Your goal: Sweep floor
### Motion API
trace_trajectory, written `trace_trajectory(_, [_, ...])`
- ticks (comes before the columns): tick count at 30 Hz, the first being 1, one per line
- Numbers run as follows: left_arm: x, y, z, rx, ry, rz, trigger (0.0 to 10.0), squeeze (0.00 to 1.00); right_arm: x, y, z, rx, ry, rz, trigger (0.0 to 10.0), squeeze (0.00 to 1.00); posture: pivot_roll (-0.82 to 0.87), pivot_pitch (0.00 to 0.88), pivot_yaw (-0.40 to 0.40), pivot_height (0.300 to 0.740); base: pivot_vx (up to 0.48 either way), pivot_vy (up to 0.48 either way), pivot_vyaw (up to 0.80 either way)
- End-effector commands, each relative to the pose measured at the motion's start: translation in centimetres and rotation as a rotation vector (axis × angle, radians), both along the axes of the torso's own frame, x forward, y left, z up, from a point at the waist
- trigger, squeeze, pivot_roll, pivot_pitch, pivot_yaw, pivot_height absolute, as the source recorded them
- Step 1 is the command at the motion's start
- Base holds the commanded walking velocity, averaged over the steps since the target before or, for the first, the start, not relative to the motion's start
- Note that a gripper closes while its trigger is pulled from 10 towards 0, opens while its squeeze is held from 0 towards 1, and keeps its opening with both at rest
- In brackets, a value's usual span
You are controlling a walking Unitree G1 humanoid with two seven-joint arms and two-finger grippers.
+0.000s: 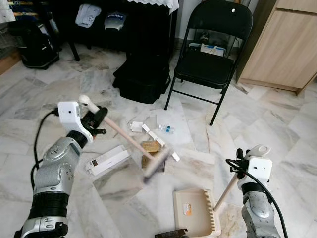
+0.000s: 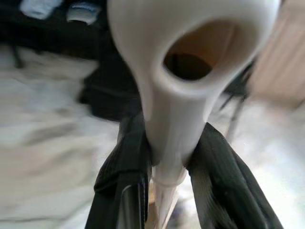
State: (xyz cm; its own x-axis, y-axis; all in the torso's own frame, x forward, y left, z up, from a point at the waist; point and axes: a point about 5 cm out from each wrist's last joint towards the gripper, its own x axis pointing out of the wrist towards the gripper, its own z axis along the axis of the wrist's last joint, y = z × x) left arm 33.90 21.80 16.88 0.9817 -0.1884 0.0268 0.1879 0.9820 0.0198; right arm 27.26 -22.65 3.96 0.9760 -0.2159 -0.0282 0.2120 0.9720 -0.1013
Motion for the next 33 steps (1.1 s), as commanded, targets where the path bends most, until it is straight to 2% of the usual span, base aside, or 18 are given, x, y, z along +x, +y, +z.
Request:
trace_trajectory(1, [0.1, 0.6, -0.7, 0.176, 0.029, 0.051, 10.0, 0.00, 0.1, 0.2, 0.1, 0.001, -0.011, 0.008, 10.0, 0.00, -0.13, 0.117, -0.033, 0.740, 0.000, 0.000, 0.00])
trace_trajectory(3, [0.1, 0.5, -1.0, 0.266, 0.037, 0.056, 10.0, 0.00, 0.1, 0.2, 0.1, 0.002, -0.010, 0.011, 10.0, 0.00, -0.13, 0.116, -0.033, 0.740, 0.000, 0.000, 0.00])
trace_trajectory(4, [0.1, 0.5, -1.0, 0.266, 0.037, 0.056, 10.0, 0.00, 0.1, 0.2, 0.1, 0.002, -0.010, 0.011, 10.0, 0.00, -0.13, 0.116, -0.033, 0.740, 0.000, 0.000, 0.00])
trace_trajectory(6, [0.1, -0.1, -1.4, 0.354, 0.030, 0.012, 10.0, 0.00, 0.2, 0.3, 0.1, 0.003, -0.009, 0.015, 10.0, 0.00, -0.13, 0.117, -0.031, 0.740, 0.000, 0.000, 0.00])
trace_trajectory(10, [0.0, -0.2, -1.8, 0.392, 0.031, -0.014, 10.0, 0.00, 0.2, 0.3, 0.0, 0.006, -0.008, 0.020, 10.0, 0.00, -0.13, 0.117, -0.030, 0.740, 0.000, 0.000, 0.00])
trace_trajectory(13, [-0.1, 0.2, -2.1, 0.458, 0.037, -0.046, 10.0, 0.00, 0.1, 0.3, 0.0, 0.007, -0.006, 0.020, 10.0, 0.00, -0.13, 0.117, -0.028, 0.740, 0.000, 0.000, 0.00])
trace_trajectory(14, [-0.2, 0.3, -2.4, 0.498, 0.046, -0.061, 10.0, 0.00, 0.1, 0.3, 0.0, 0.007, -0.006, 0.020, 10.0, 0.00, -0.13, 0.118, -0.027, 0.740, 0.000, 0.000, 0.00])
trace_trajectory(15, [-0.4, 0.5, -2.9, 0.591, 0.062, -0.100, 10.0, 0.00, 0.1, 0.3, 0.0, 0.007, -0.005, 0.020, 10.0, 0.00, -0.13, 0.117, -0.026, 0.740, 0.000, 0.000, 0.00])
trace_trajectory(17, [-0.7, 0.8, -3.7, 0.699, 0.088, -0.150, 10.0, 0.00, 0.1, 0.3, 0.0, 0.008, -0.005, 0.020, 10.0, 0.00, -0.12, 0.118, -0.026, 0.740, 0.000, 0.000, 0.00])
trace_trajectory(18, [-0.9, 1.0, -4.0, 0.743, 0.103, -0.175, 10.0, 0.00, 0.1, 0.3, 0.0, 0.009, -0.005, 0.020, 10.0, 0.00, -0.12, 0.117, -0.024, 0.740, 0.000, 0.000, 0.00])
trace_trajectory(19, [-0.9, 1.0, -4.0, 0.743, 0.103, -0.175, 10.0, 0.00, 0.1, 0.3, 0.0, 0.009, -0.005, 0.020, 10.0, 0.00, -0.12, 0.117, -0.024, 0.740, 0.000, 0.000, 0.00])
trace_trajectory(20, [-1.0, 1.3, -4.4, 0.808, 0.116, -0.194, 10.0, 0.00, 0.1, 0.4, -0.1, 0.011, -0.005, 0.021, 10.0, 0.00, -0.12, 0.118, -0.024, 0.740, 0.000, 0.000, 0.00])
trace_trajectory(21, [-1.1, 1.5, -4.5, 0.838, 0.121, -0.201, 10.0, 0.00, 0.1, 0.4, -0.1, 0.012, -0.005, 0.022, 10.0, 0.00, -0.12, 0.118, -0.024, 0.740, 0.000, 0.000, 0.00])
trace_trajectory(26, [-1.0, 1.5, -4.5, 0.862, 0.117, -0.210, 10.0, 0.00, 0.1, 0.8, -0.3, 0.025, 0.008, 0.052, 10.0, 0.00, -0.12, 0.118, -0.024, 0.740, 0.000, 0.000, 0.00])
trace_trajectory(33, [-0.9, 1.7, -4.4, 0.896, 0.103, -0.200, 10.0, 0.00, 0.3, 2.2, -0.7, 0.063, 0.026, 0.137, 10.0, 0.00, -0.11, 0.116, -0.024, 0.740, 0.000, 0.000, 0.00])
